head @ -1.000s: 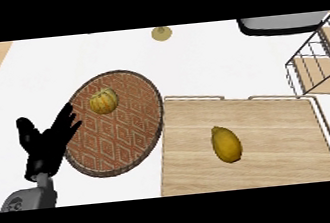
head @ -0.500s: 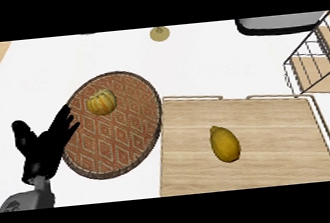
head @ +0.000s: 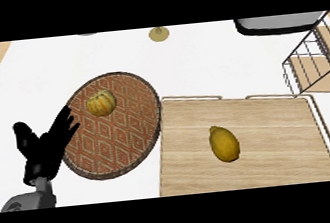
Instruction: Pick the tomato from the tray and place it in the tiered shelf
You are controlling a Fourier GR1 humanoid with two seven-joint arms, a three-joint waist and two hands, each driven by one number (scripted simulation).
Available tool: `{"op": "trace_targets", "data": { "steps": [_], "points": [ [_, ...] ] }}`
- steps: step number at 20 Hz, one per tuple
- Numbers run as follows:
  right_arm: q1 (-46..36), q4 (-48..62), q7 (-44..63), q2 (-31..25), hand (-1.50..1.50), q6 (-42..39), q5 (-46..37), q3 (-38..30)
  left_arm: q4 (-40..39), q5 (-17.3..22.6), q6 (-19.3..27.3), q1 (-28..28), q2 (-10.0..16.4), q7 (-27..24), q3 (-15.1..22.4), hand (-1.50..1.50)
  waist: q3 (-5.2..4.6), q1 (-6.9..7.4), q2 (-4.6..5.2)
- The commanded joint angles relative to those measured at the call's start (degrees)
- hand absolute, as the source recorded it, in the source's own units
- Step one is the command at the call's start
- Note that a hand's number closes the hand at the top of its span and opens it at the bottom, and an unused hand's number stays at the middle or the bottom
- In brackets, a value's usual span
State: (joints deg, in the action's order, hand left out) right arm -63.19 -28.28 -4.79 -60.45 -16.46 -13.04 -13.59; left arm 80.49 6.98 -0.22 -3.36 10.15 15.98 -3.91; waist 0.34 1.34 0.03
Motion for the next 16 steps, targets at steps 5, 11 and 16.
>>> {"op": "trace_targets", "data": {
  "steps": [5, 11, 16],
  "points": [
    [-5.17, 5.88, 4.51, 0.22, -1.5, -2.2, 7.37, -8.02, -1.42, -0.94, 1.54, -1.22, -1.38, 4.66, 1.25, 0.0, -0.3, -0.43, 0.31],
    [-8.26, 8.22, 8.98, -1.77, -1.5, 4.86, 10.85, -13.27, -4.78, 0.56, -1.87, -0.11, 1.18, 0.22, -1.48, 0.0, -0.35, -0.32, 0.51],
    [-5.09, 10.43, 6.86, -8.55, -1.5, 9.28, 8.76, -13.91, -3.0, -1.41, 1.04, -1.15, -1.15, 1.63, 0.44, 0.0, -0.24, -0.29, 0.79]
  ]
}}
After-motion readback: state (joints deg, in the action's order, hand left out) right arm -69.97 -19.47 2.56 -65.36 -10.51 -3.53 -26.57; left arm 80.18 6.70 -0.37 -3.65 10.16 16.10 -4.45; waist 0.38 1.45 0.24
